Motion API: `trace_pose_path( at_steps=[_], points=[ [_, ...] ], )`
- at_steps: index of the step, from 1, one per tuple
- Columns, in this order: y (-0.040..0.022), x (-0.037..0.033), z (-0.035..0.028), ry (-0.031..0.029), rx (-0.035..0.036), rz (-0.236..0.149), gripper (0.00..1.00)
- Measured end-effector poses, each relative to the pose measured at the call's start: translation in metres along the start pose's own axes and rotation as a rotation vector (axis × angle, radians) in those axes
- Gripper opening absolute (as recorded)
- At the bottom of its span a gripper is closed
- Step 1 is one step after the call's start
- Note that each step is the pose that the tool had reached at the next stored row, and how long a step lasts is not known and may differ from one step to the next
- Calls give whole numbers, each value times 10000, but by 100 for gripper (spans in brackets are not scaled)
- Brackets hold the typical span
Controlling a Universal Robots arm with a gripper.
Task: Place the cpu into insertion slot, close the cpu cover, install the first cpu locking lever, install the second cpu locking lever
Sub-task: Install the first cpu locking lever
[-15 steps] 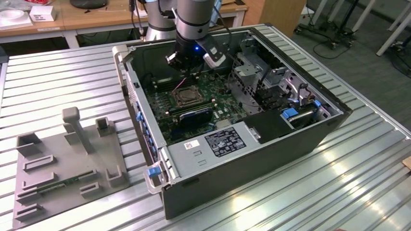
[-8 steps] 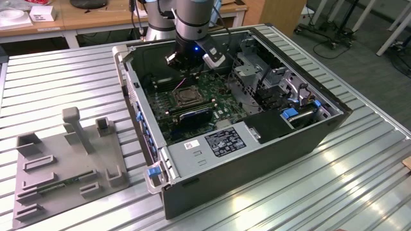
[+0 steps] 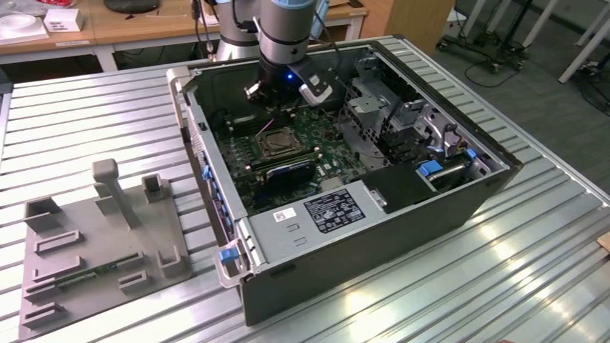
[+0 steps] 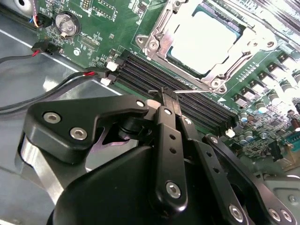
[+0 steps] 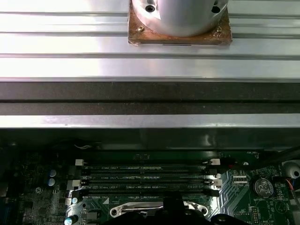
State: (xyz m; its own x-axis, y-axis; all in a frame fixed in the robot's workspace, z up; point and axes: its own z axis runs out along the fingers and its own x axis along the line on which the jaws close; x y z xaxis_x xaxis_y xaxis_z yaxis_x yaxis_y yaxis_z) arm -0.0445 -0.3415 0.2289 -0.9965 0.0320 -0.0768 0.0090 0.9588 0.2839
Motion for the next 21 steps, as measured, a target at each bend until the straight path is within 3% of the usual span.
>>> trace_pose_path(
  at_steps=[15,21],
  points=[
    [27,0,14,0,0,-1,11],
    [16,-6,53,0,-1,-1,11]
  ],
)
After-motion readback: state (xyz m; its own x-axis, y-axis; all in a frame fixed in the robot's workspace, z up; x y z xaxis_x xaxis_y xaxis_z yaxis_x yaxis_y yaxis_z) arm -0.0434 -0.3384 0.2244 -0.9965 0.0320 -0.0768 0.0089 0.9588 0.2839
